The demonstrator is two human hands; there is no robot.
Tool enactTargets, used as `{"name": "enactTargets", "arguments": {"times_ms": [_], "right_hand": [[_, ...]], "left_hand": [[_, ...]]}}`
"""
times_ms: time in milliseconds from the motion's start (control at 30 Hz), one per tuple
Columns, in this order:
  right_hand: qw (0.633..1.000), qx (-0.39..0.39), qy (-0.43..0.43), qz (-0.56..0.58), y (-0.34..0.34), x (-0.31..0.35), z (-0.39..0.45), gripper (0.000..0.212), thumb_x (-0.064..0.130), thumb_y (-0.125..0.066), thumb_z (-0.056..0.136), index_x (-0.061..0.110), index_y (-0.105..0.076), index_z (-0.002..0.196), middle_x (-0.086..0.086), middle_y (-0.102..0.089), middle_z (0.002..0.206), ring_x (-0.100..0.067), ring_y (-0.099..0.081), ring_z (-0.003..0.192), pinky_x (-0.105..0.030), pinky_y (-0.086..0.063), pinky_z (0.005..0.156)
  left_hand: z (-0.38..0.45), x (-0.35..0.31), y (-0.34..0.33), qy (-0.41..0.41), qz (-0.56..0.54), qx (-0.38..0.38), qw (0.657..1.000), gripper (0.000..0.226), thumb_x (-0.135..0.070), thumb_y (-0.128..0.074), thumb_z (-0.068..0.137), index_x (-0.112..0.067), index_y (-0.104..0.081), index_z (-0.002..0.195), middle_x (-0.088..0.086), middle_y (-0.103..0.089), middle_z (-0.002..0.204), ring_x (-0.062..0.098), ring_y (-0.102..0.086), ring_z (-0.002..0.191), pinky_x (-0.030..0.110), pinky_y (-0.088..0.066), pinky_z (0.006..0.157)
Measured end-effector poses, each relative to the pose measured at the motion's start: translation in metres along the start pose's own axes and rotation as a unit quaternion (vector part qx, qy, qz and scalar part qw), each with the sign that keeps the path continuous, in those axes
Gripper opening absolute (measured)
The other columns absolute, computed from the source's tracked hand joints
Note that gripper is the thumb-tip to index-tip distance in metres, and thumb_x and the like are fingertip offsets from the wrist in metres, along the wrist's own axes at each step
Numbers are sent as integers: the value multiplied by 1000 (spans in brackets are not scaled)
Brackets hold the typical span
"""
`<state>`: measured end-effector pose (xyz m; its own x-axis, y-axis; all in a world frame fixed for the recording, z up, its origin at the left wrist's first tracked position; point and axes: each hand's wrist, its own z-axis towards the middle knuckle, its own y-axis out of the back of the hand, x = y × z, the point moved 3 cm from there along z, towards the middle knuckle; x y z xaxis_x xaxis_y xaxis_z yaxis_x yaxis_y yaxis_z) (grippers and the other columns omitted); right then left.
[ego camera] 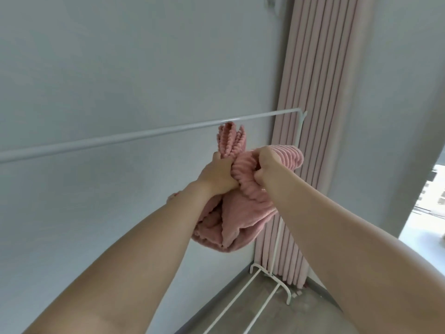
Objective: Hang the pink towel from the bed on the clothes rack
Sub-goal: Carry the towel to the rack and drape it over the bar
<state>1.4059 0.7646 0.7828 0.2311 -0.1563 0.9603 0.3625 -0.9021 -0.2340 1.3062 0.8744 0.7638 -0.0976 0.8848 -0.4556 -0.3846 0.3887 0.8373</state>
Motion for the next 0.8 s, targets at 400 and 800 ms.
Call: {"name": "enactTargets", "arguments": {"times_ms": [400,800], "right_hand": [[935,38,297,-188,20,41,67,20,14,-78,80,2,-63,75,-16,-65,73,-26,-61,66,-43,-55,65],[967,-7,255,-23,-30,64,58,18,26,-78,78,14,-67,70,-2,-74,73,-21,-72,73,-38,-61,73]], "left_hand": [[44,7,11,233,-221,-129,938,37,-52,-59,90,-22,-72,109,21,-58,130,41,-60,112,43,-49,102],[-9,-34,34,-66,-65,-234,968,82,-64,-66,80,-56,-23,149,-11,-38,151,9,-40,139,28,-38,111]]}}
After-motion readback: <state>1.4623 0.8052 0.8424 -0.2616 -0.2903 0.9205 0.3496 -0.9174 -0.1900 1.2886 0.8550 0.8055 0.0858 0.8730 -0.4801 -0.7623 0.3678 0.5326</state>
